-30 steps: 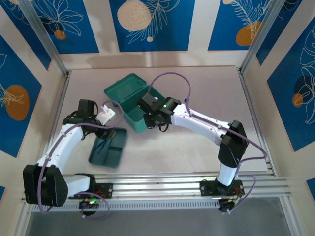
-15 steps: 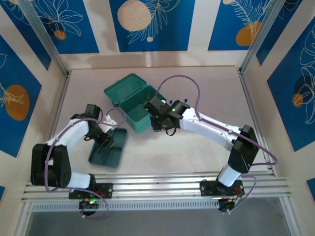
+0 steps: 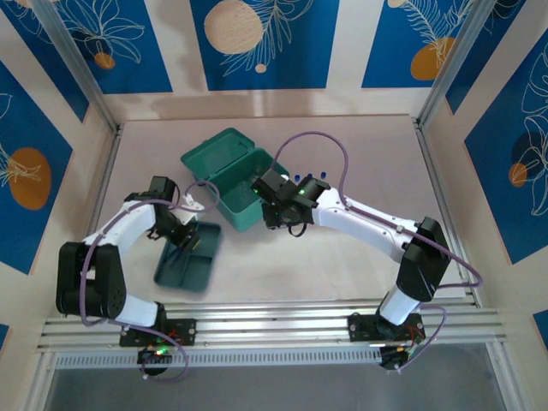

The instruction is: Organize the chemistry lab equipment

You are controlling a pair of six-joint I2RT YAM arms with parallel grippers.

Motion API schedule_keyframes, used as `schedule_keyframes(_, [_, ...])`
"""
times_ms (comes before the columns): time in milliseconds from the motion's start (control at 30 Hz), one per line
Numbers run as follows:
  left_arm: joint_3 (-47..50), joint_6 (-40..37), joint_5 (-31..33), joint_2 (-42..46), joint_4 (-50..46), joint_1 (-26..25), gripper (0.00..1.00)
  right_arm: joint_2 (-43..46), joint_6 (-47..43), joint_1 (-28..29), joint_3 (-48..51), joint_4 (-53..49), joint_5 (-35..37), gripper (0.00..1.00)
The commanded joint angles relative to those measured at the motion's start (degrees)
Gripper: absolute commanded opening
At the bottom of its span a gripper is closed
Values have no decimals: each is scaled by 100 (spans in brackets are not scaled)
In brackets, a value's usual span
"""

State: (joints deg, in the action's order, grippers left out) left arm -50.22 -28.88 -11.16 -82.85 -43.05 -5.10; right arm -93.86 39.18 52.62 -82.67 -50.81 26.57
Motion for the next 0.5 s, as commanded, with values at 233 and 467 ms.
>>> schedule_keyframes(233, [-121,152,-194,-258,90,-17,40,57,161,-36,135,34,15,33])
schedule_keyframes(467, [-61,164,-195,-319,143,-91,37,29,169,-48,130,35,-1,33])
